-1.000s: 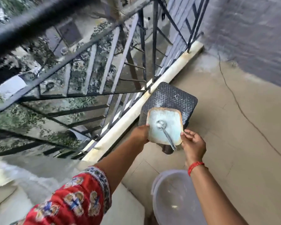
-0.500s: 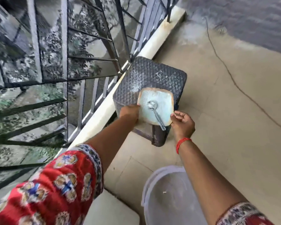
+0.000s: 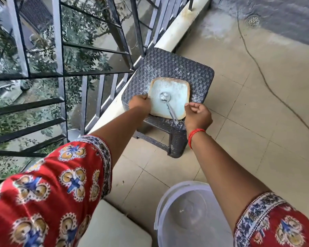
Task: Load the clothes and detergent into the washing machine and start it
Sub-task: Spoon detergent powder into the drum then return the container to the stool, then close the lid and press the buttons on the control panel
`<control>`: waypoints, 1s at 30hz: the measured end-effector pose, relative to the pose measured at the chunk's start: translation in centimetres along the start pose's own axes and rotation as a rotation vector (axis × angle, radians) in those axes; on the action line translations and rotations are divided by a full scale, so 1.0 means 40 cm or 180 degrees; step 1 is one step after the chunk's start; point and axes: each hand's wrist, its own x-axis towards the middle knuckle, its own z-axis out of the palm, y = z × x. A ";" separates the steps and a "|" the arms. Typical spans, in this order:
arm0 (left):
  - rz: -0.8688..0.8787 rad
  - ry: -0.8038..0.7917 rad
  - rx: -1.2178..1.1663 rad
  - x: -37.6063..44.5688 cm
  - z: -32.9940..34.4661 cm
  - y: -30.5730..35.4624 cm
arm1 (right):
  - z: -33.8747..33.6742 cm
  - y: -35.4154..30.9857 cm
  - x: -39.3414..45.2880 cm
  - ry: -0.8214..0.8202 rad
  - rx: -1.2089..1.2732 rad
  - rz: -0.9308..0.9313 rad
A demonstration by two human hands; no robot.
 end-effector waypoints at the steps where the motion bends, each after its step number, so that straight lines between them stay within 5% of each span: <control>1: 0.0083 -0.0072 0.0174 -0.002 -0.003 -0.001 | -0.004 -0.008 -0.004 -0.0033 -0.0046 -0.0010; 12: 0.0783 0.0036 0.0982 -0.299 -0.157 -0.113 | -0.096 -0.152 -0.188 -0.0925 -0.0714 -0.0823; 18: 0.0613 0.0842 0.1476 -0.557 -0.396 -0.149 | -0.208 -0.374 -0.450 -0.1561 -0.1256 -0.1886; 30: 0.0131 0.1215 0.1721 -1.169 -0.759 -0.414 | -0.323 -0.501 -1.162 -0.3775 -0.1224 -0.3870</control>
